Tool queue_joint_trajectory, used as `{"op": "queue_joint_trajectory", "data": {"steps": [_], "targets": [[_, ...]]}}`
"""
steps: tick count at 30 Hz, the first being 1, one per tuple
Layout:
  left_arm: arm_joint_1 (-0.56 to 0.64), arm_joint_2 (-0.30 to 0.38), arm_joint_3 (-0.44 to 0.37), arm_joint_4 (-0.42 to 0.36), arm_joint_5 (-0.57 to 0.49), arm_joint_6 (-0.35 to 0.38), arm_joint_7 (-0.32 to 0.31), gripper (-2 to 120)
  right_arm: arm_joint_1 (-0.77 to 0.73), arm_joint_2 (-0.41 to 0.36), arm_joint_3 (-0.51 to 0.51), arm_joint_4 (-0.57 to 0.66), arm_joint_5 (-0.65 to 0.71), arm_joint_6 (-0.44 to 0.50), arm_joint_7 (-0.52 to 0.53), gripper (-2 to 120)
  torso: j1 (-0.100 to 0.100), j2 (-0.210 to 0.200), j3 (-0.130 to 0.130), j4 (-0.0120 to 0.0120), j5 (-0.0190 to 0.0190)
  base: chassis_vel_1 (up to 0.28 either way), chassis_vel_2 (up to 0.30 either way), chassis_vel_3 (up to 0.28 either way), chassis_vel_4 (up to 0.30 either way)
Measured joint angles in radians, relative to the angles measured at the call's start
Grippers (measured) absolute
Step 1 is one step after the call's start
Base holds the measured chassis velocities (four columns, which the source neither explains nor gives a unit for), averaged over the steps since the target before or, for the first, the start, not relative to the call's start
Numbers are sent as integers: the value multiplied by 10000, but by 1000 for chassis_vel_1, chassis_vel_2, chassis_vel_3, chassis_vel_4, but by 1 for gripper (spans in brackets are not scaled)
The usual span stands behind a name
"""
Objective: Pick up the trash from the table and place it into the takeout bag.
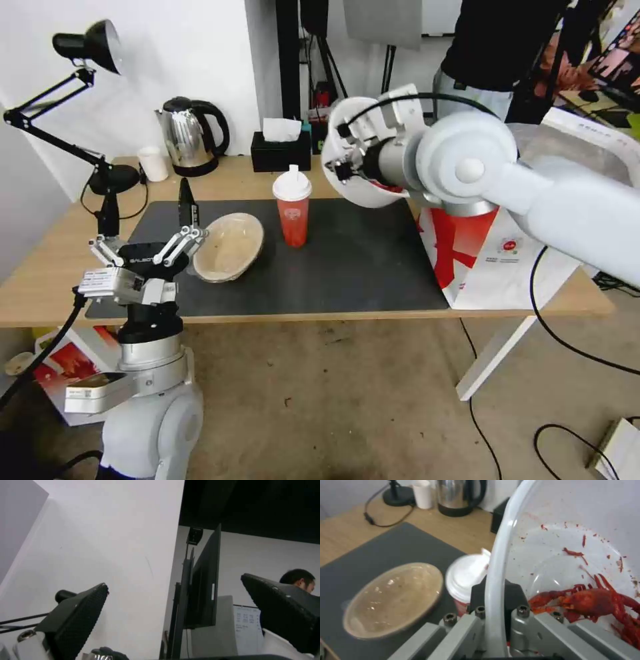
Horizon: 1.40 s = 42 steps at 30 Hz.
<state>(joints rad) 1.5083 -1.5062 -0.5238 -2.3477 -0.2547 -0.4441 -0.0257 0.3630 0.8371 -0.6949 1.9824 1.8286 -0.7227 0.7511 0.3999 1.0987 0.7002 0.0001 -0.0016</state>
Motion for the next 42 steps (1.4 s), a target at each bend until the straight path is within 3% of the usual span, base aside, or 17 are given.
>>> {"op": "queue_joint_trajectory", "data": {"steps": [27, 42], "targets": [[-76, -119, -11, -49, -114, -40, -2, 100, 3911, 1874, -1691, -1312, 1350, 3, 6, 0, 0, 0, 0, 0, -1, 0, 0, 0, 0], [-82, -3, -10, -23, -259, -49, -2, 100, 4337, 1198, -1252, -2001, 1827, 1, 89, 0, -1, 0, 0, -2, 2, 0, 0, 0, 0]]}}
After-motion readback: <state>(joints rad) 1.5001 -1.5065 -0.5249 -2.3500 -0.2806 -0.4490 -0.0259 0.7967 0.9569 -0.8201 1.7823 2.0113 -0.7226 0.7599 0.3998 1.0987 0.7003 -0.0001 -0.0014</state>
